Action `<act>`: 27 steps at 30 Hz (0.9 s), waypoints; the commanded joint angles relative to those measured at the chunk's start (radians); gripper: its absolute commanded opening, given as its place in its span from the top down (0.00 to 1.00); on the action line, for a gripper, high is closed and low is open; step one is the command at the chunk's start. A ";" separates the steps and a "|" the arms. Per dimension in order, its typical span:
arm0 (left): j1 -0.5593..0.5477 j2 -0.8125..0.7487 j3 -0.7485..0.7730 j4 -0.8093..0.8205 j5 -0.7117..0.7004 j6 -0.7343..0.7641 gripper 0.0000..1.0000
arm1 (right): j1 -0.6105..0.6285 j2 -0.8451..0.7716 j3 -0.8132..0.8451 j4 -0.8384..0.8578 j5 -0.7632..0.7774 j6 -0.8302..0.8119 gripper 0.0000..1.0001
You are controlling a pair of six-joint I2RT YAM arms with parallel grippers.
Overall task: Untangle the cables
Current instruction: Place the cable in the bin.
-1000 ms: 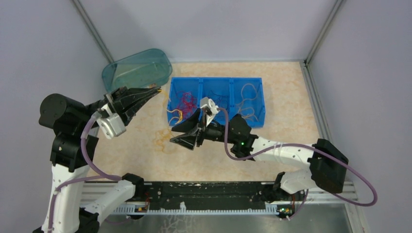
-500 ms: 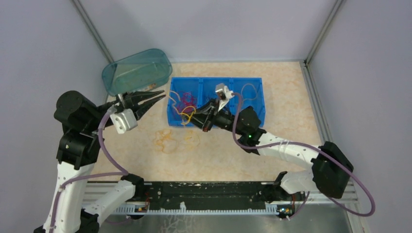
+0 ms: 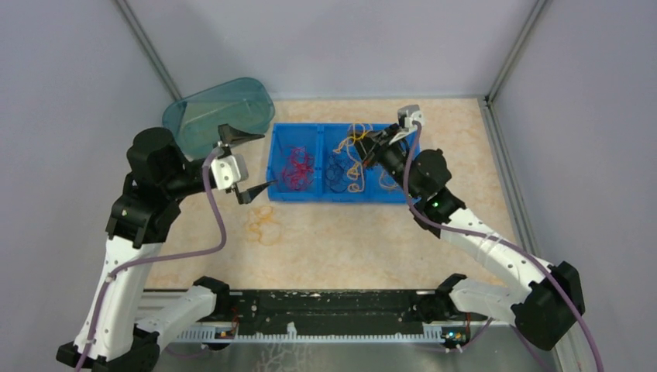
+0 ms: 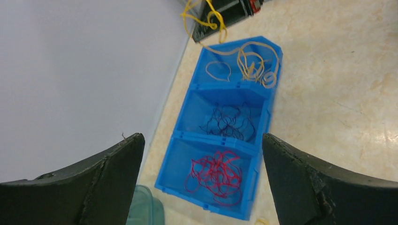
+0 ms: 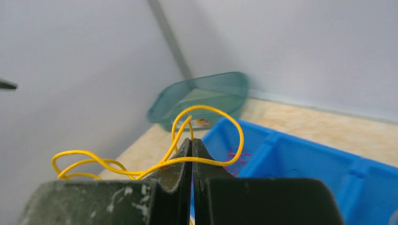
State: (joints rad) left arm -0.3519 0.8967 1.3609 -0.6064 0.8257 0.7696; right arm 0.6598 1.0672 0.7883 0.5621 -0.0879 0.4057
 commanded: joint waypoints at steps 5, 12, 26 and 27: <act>-0.002 0.082 -0.008 -0.180 -0.312 -0.064 0.00 | -0.135 0.092 0.158 -0.404 0.327 -0.270 1.00; 0.022 0.088 -0.097 -0.179 -0.346 -0.061 0.00 | -0.237 0.296 0.281 -0.572 0.394 -0.302 1.00; 0.335 0.197 -0.180 -0.201 -0.197 0.073 0.00 | -0.249 0.312 0.390 -0.717 0.438 -0.263 0.56; 0.341 0.195 -0.197 -0.197 -0.193 0.082 0.00 | -0.249 0.311 0.385 -0.700 0.403 -0.254 0.56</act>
State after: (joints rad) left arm -0.0422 1.0985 1.2102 -0.7712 0.5652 0.7856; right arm 0.4156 1.4487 1.1221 -0.1795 0.3481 0.1314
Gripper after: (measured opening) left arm 0.998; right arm 0.440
